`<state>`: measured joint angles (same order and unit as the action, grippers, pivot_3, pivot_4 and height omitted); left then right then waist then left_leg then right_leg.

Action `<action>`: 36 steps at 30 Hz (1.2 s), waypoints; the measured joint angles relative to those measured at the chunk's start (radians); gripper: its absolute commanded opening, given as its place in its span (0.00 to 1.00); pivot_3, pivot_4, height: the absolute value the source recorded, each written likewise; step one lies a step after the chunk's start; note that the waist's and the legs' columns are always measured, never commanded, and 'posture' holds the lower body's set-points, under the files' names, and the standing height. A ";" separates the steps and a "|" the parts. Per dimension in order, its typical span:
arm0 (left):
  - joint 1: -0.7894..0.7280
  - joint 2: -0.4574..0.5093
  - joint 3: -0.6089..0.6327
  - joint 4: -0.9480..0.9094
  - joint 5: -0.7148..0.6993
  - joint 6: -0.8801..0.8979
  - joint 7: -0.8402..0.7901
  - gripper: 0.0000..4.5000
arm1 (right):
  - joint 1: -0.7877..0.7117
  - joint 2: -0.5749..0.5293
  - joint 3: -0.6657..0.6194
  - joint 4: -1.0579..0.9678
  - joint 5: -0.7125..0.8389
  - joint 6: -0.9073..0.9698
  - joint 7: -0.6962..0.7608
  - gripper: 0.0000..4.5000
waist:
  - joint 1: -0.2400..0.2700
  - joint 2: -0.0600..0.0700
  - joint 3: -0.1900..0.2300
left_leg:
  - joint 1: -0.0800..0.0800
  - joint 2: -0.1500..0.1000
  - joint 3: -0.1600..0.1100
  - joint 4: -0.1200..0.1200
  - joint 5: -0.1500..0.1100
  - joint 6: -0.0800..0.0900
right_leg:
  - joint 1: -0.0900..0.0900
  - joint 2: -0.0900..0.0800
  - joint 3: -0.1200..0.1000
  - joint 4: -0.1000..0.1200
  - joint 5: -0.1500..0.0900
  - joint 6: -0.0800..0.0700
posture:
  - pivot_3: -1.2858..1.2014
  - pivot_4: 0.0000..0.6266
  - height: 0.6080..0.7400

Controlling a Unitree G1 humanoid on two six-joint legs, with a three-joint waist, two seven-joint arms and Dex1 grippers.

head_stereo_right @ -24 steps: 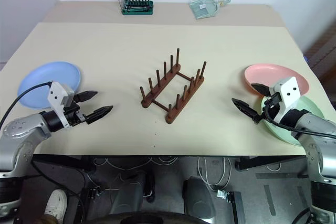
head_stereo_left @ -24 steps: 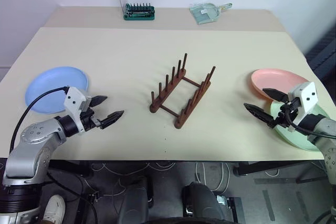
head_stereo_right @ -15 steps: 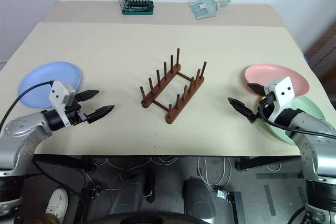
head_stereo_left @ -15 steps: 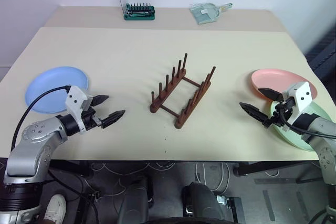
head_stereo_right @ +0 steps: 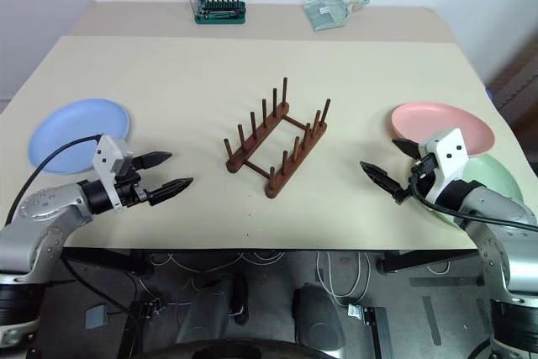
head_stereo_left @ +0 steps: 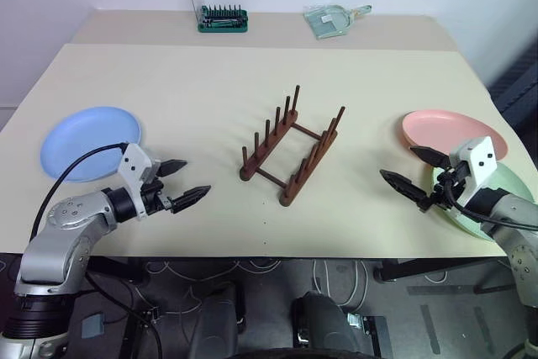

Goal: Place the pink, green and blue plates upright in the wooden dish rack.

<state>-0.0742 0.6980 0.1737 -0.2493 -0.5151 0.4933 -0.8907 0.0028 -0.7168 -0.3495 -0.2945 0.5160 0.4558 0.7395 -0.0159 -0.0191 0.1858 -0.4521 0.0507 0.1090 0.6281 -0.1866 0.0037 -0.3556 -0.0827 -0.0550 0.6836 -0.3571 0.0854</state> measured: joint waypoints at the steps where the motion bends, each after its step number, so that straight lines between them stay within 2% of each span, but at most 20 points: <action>1: 0.010 0.005 -0.005 -0.013 -0.010 0.006 -0.020 1.00 | -0.002 0.007 0.011 -0.012 0.000 0.003 -0.008 0.98 | -0.001 0.000 0.000 | 0.000 0.000 0.000 0.000 0.000 0.000 | 0.000 0.000 0.000 0.000 0.000 0.000 | 0.52 0.24 0.94; 5: 0.032 0.020 -0.089 -0.070 -0.010 0.021 -0.065 1.00 | -0.003 0.042 0.058 -0.052 0.003 0.017 -0.026 0.98 | 0.001 0.000 0.000 | 0.000 0.000 0.000 0.000 0.000 0.000 | 0.000 0.000 0.000 0.000 0.000 0.000 | 0.52 0.24 0.94; 11: -0.054 -0.097 -0.303 -0.084 0.079 0.026 -0.007 1.00 | 0.010 0.076 0.096 -0.132 0.017 0.039 -0.062 0.98 | 0.005 0.000 0.000 | 0.000 -0.001 0.000 0.000 0.000 0.000 | 0.001 0.000 0.000 -0.001 0.000 0.000 | 0.52 0.24 0.94; 17: -0.159 -0.226 -0.414 0.005 0.193 0.050 0.116 1.00 | 0.057 0.103 0.101 -0.145 0.018 0.039 -0.087 0.98 | 0.004 0.002 -0.002 | 0.000 -0.001 0.000 0.001 0.000 0.001 | 0.001 0.001 0.000 -0.001 0.000 0.000 | 0.52 0.24 0.94; 30: -0.222 -0.387 -0.475 0.037 0.292 0.141 0.296 1.00 | 0.052 0.121 0.127 -0.135 0.014 0.018 -0.091 0.98 | 0.006 0.010 -0.009 | 0.008 -0.001 0.000 0.000 -0.002 0.004 | 0.009 0.001 0.000 -0.002 0.000 0.000 | 0.52 0.24 0.94; 36: -0.238 -0.404 -0.489 0.085 0.353 0.101 0.367 1.00 | 0.036 0.120 0.131 -0.127 0.009 0.017 -0.083 0.98 | -0.001 0.012 -0.011 | 0.011 0.000 -0.001 0.000 -0.003 0.005 | 0.012 0.001 0.000 -0.002 0.000 0.000 | 0.52 0.24 0.94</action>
<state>-0.3122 0.2941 -0.3154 -0.1645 -0.1624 0.5938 -0.5237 0.0391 -0.5964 -0.2182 -0.4213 0.5252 0.4725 0.6562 -0.0165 -0.0067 0.1745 -0.4406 0.0506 0.1077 0.6279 -0.1899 0.0087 -0.3440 -0.0818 -0.0546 0.6815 -0.3573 0.0851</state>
